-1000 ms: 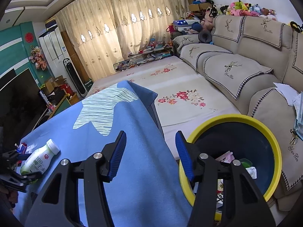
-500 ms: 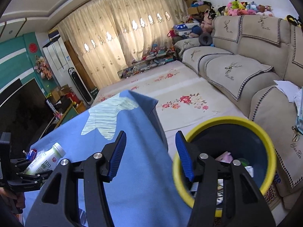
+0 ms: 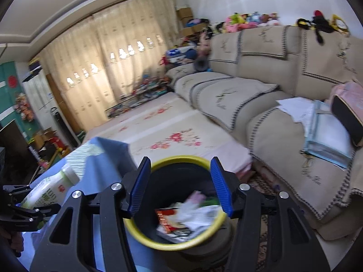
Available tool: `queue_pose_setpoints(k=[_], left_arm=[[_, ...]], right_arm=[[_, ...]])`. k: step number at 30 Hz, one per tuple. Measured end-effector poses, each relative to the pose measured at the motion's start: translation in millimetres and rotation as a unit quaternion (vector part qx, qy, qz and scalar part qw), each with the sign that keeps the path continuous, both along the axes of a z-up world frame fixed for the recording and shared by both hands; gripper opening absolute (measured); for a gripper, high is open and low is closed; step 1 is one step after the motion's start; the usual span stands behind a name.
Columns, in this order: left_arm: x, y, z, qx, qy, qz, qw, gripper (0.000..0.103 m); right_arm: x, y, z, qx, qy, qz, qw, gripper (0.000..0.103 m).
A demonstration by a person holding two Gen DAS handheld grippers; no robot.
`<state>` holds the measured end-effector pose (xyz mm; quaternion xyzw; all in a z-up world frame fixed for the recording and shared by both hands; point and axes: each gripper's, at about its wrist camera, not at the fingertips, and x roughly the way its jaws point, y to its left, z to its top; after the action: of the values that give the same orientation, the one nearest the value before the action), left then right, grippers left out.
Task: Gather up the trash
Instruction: 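Carry the milk bottle over the bin and open the left gripper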
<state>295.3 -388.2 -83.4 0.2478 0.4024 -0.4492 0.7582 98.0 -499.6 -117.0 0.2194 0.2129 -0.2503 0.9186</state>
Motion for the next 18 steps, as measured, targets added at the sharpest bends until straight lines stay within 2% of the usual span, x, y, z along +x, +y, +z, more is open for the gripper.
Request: queue_pose_setpoints(k=[4, 8, 14, 15, 17, 18], left_arm=[[-6, -68, -21, 0.018, 0.018, -0.033, 0.9991, 0.051], [-3, -125, -46, 0.048, 0.030, -0.046, 0.9973, 0.051], [12, -174, -91, 0.091, 0.071, -0.036, 0.9926, 0.052], [15, -176, -97, 0.093, 0.074, -0.032, 0.9924, 0.056], [20, -179, -103, 0.097, 0.063, -0.014, 0.9931, 0.076], [20, -179, -104, 0.096, 0.058, -0.008, 0.9937, 0.077]], right_arm=[[-14, -22, -10, 0.009, 0.009, -0.019, 1.000, 0.052], [-23, -40, -18, 0.015, 0.017, -0.032, 0.999, 0.052], [-34, -60, -27, 0.021, 0.021, -0.049, 0.998, 0.052], [-35, -63, -29, 0.023, 0.022, -0.050, 0.998, 0.052], [-38, -66, -32, 0.027, 0.023, -0.053, 0.998, 0.053], [-38, -68, -33, 0.029, 0.025, -0.054, 0.998, 0.053]])
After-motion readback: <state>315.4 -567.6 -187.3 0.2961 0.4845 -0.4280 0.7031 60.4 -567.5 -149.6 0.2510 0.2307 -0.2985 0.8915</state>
